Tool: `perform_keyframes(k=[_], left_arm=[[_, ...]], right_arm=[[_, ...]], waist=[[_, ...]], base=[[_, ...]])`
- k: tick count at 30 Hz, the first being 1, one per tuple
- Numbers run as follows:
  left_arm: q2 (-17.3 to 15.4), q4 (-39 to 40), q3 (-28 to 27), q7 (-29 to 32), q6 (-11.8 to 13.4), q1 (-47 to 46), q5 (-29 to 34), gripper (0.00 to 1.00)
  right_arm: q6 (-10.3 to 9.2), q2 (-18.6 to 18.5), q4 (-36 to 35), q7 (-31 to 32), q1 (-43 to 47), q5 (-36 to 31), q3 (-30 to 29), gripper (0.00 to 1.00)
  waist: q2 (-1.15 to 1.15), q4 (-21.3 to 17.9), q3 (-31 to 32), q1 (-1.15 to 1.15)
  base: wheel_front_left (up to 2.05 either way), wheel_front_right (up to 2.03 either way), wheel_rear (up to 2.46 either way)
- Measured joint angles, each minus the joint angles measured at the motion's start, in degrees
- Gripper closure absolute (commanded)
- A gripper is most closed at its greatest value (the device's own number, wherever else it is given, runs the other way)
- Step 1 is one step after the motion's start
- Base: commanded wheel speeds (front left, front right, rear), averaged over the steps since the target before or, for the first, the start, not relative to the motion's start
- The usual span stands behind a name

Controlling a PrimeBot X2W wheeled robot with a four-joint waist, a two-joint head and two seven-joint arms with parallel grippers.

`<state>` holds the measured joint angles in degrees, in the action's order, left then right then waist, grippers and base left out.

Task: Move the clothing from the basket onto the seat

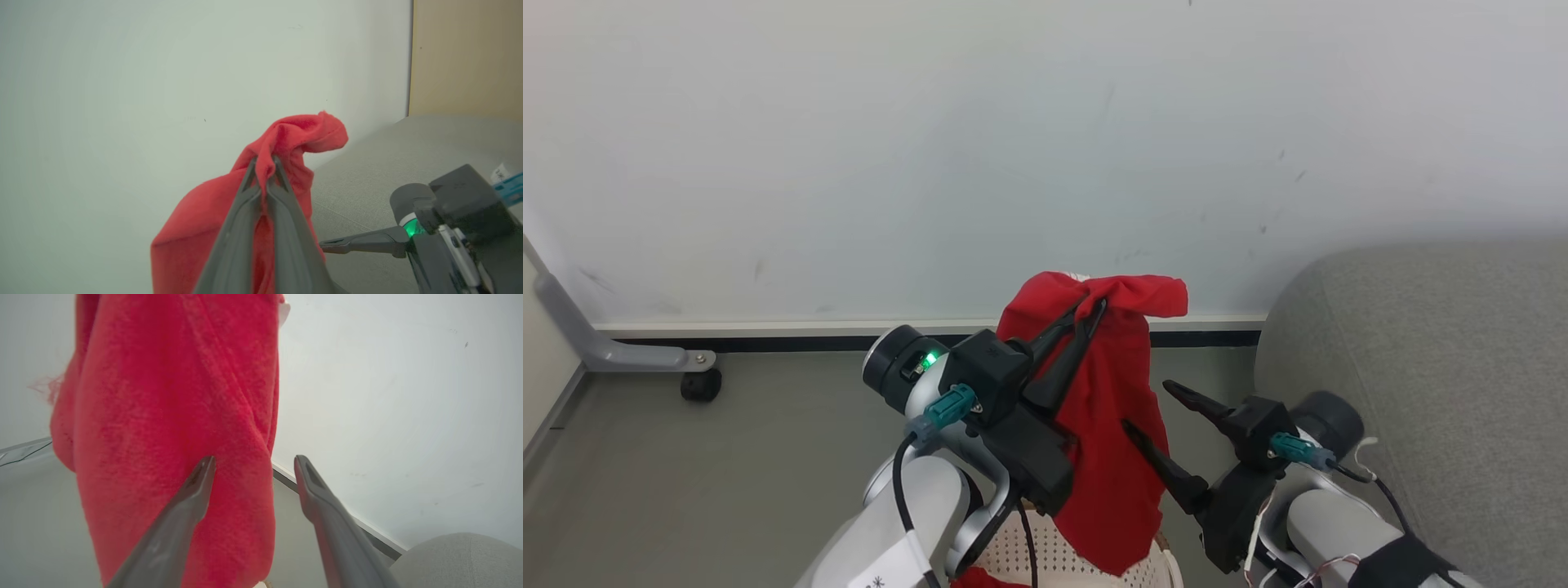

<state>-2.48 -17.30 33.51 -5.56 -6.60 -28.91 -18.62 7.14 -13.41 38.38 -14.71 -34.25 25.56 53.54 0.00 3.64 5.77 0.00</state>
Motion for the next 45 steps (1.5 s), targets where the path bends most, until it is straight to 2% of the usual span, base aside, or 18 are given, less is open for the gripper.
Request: perform_keyframes(k=[9, 12, 13, 15, 17, 21, 22, 23, 27, 28, 29, 30, 31, 32, 45], left_arm=[[0.0, 1.7, 0.8, 1.6, 0.3, -0.1, -1.6, 1.0], [0.0, 1.8, 0.7, 2.2, 0.5, -0.1, -1.8, 1.0], [0.0, 1.9, 0.7, 2.3, 0.5, -0.1, -1.9, 1.0], [0.0, 2.0, 0.6, 2.5, 0.6, -0.1, -1.9, 1.0], [0.0, 2.3, 0.6, 2.9, 0.7, -0.1, -1.9, 1.0], [0.0, 2.5, 0.4, 3.3, 1.1, -0.1, -2.1, 1.0], [0.0, 2.5, 0.4, 3.3, 1.1, -0.1, -2.1, 1.0], [0.0, 2.5, 0.3, 3.3, 1.2, -0.1, -2.3, 1.0], [-0.7, 2.5, -0.9, 3.5, 2.1, 0.0, -2.5, 1.0], [-0.9, 2.4, -1.6, 3.5, 2.6, 0.0, -2.8, 0.85], [-0.9, 2.2, -1.9, 3.5, 2.7, 0.0, -3.0, 0.55], [-0.9, 2.1, -2.1, 3.5, 3.0, 0.1, -3.0, 0.39], [-1.1, 1.9, -2.4, 3.5, 3.2, 0.2, -3.0, 0.1], [-1.2, 1.7, -2.7, 3.5, 3.4, 0.5, -3.0, 0.0], [-2.7, 0.1, -4.6, 1.9, 5.2, 5.5, -3.7, 0.0]], right_arm=[[0.01, -1.0, -3.0, 0.0, -4.3, 6.2, 14.3, 0.0], [0.01, -1.1, -3.1, 0.0, -4.9, 8.0, 17.1, 0.0], [0.01, -1.2, -3.2, 0.0, -5.4, 8.6, 17.8, 0.04], [0.01, -1.3, -3.5, 0.0, -6.5, 10.1, 19.1, 0.38], [0.01, -1.5, -3.8, 0.0, -7.2, 11.2, 20.1, 0.55], [0.01, -1.9, -4.1, 0.0, -7.9, 12.2, 20.1, 0.81], [0.01, -2.0, -4.3, 0.0, -8.1, 12.7, 20.1, 0.94], [0.01, -2.1, -4.4, 0.0, -8.4, 13.4, 20.1, 1.0], [0.01, -2.2, -5.0, 0.0, -9.8, 15.0, 20.0, 1.0], [0.01, -2.4, -5.2, 0.0, -10.1, 15.9, 19.7, 1.0], [0.01, -2.6, -5.2, 0.0, -10.1, 16.4, 19.7, 1.0], [0.01, -2.8, -5.2, 0.0, -10.1, 17.1, 19.7, 1.0], [0.01, -3.0, -5.2, 0.0, -10.1, 17.6, 19.6, 1.0], [0.01, -3.2, -5.2, 0.0, -10.1, 18.1, 19.4, 1.0], [0.01, -7.1, -4.0, 0.0, -9.1, 22.2, 10.8, 1.0]], waist=[[0.0, 0.5, -1.2, 0.0], [0.0, 0.6, -1.4, 0.0], [0.0, 0.6, -1.5, 0.0], [0.0, 0.6, -1.7, 0.0], [0.0, 0.5, -1.8, 0.0], [0.0, 0.4, -2.0, 0.0], [0.0, 0.3, -2.1, 0.0], [0.0, 0.2, -2.1, 0.0], [0.0, -0.6, -2.3, 0.0], [0.0, -1.1, -2.4, 0.0], [0.0, -1.4, -2.4, 0.0], [0.0, -1.7, -2.4, 0.0], [0.0, -1.9, -2.4, 0.0], [0.0, -2.3, -2.4, 0.0], [0.0, -7.1, -2.2, 0.0]], base=[[0.0, 0.0, 0.0], [0.0, 0.0, 0.0], [0.0, 0.0, 0.0], [0.0, 0.0, 0.0], [0.0, 0.0, 0.0], [0.0, 0.0, 0.0], [0.0, 0.0, 0.0], [0.0, 0.0, 0.0], [0.0, 0.0, 0.0], [0.0, 0.0, 0.0], [0.0, 0.0, 0.0], [0.0, 0.0, 0.0], [0.0, 0.0, 0.0], [0.0, 0.0, 0.0], [0.0, 0.0, 0.0]])
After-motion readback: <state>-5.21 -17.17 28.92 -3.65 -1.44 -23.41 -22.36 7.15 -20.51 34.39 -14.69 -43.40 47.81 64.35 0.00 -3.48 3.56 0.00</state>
